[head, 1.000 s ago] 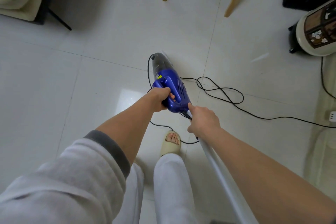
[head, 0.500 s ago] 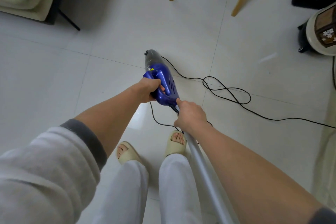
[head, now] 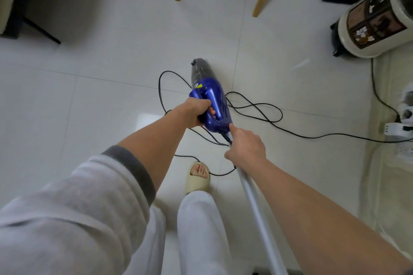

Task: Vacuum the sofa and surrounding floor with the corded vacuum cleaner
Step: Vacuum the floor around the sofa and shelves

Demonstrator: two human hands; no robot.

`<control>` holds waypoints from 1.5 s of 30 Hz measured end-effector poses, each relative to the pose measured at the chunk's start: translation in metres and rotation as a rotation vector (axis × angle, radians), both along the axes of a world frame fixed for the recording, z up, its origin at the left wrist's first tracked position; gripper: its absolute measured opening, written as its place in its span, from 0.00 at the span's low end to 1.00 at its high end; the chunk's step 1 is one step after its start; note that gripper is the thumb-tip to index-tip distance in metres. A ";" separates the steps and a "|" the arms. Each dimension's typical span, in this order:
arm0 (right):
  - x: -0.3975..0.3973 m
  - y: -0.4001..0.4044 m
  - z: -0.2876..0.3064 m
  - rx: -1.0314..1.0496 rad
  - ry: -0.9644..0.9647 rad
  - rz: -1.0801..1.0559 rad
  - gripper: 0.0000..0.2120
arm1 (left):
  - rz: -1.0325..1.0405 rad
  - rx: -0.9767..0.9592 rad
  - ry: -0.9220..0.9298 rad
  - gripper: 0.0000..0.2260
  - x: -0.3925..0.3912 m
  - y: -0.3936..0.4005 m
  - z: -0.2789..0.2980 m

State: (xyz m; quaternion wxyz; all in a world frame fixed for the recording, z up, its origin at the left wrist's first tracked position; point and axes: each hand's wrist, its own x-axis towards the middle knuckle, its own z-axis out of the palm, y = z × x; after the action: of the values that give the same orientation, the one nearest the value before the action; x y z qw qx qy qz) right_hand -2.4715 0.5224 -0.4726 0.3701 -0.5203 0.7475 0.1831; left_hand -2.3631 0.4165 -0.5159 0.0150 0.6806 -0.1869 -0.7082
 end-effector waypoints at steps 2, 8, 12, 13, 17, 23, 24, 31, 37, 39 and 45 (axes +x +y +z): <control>-0.006 0.004 -0.003 0.001 0.011 0.001 0.21 | 0.006 0.002 0.014 0.04 -0.006 0.003 -0.001; 0.000 0.004 -0.006 0.030 0.016 0.018 0.27 | 0.046 -0.016 0.019 0.04 0.002 0.009 -0.005; 0.017 -0.011 -0.010 0.041 -0.009 0.078 0.26 | 0.097 -0.036 -0.008 0.03 0.023 0.001 -0.006; 0.023 -0.016 -0.011 0.038 -0.016 0.106 0.25 | 0.122 -0.040 -0.015 0.03 0.033 -0.001 -0.007; 0.046 -0.034 -0.015 0.025 -0.023 0.234 0.22 | 0.227 -0.031 -0.051 0.02 0.070 -0.001 -0.009; 0.098 -0.036 -0.019 0.027 -0.052 0.419 0.23 | 0.373 0.007 -0.066 0.04 0.138 0.019 -0.016; 0.106 -0.031 -0.019 0.032 -0.056 0.423 0.23 | 0.375 0.012 -0.071 0.05 0.146 0.023 -0.018; 0.142 0.007 -0.021 0.055 -0.050 0.418 0.26 | 0.359 0.034 -0.056 0.05 0.179 0.057 -0.018; 0.164 0.043 -0.004 0.066 -0.045 0.372 0.22 | 0.343 0.066 -0.009 0.05 0.200 0.092 -0.006; 0.174 0.056 0.004 0.091 -0.061 0.361 0.22 | 0.330 0.085 0.000 0.05 0.213 0.106 -0.002; 0.208 0.084 0.012 0.116 -0.065 0.333 0.30 | 0.293 0.096 -0.007 0.04 0.245 0.130 0.002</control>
State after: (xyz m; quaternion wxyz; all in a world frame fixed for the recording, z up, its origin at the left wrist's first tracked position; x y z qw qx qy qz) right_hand -2.2633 0.6059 -0.4605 0.3879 -0.6205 0.6267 0.2679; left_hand -2.1185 0.5461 -0.5137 0.0850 0.7029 -0.0514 -0.7043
